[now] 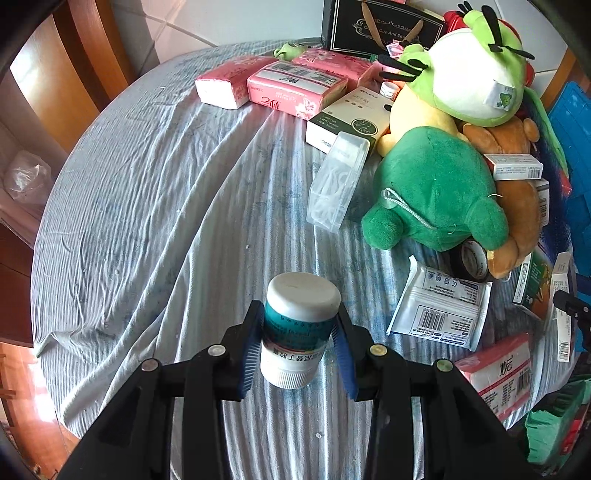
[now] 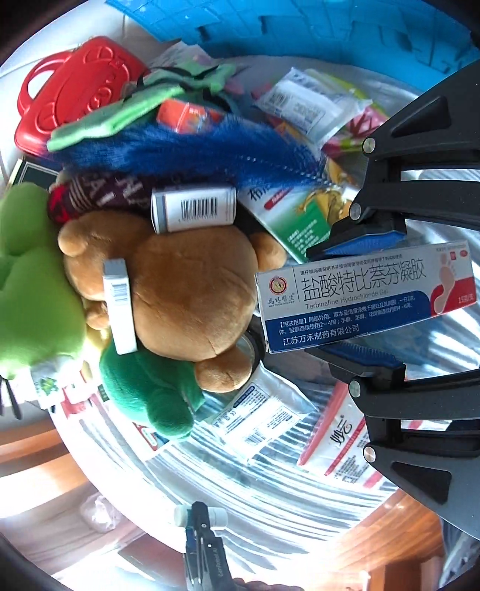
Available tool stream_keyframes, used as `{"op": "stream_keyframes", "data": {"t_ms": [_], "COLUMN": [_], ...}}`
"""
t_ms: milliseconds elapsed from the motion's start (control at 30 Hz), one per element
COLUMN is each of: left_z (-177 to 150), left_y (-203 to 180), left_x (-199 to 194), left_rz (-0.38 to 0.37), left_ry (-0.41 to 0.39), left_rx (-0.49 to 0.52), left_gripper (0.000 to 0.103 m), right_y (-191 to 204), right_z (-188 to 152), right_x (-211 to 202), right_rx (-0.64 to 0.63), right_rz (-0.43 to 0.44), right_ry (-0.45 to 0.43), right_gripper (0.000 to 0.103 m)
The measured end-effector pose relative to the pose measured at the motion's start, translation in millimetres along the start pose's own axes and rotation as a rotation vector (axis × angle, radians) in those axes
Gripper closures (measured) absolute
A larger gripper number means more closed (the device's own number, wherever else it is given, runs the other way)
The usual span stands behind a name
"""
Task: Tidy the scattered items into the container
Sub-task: 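Lift the white bottle and medicine box and carry both toward the blue box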
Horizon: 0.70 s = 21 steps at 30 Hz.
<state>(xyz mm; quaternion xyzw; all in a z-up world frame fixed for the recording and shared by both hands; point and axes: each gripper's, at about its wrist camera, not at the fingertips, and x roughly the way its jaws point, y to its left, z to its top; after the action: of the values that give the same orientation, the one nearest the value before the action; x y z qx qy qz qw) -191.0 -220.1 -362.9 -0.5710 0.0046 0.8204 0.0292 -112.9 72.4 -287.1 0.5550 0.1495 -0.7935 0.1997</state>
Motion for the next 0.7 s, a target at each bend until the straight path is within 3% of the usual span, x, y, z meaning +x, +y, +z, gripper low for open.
{"op": "stream_keyframes", "data": {"t_ms": [267,700], "left_z": [16.1,48.2], "left_y": [-16.2,-41.4], "left_x": [-43.1,-98.1], "left_rz": [0.029,0.045], "left_ry": [-0.071,-0.146], "left_rx": [0.000,0.013], "left_gripper": [0.067,0.067], "right_y": [3.0,9.4], "right_z": [4.9,30.1], "right_x": [7.4,-20.5], "right_rx": [0.028,0.038], "right_rz": [0.017,0.030], "right_ry": [-0.024,-0.120], "right_gripper": [0.061,0.061]}}
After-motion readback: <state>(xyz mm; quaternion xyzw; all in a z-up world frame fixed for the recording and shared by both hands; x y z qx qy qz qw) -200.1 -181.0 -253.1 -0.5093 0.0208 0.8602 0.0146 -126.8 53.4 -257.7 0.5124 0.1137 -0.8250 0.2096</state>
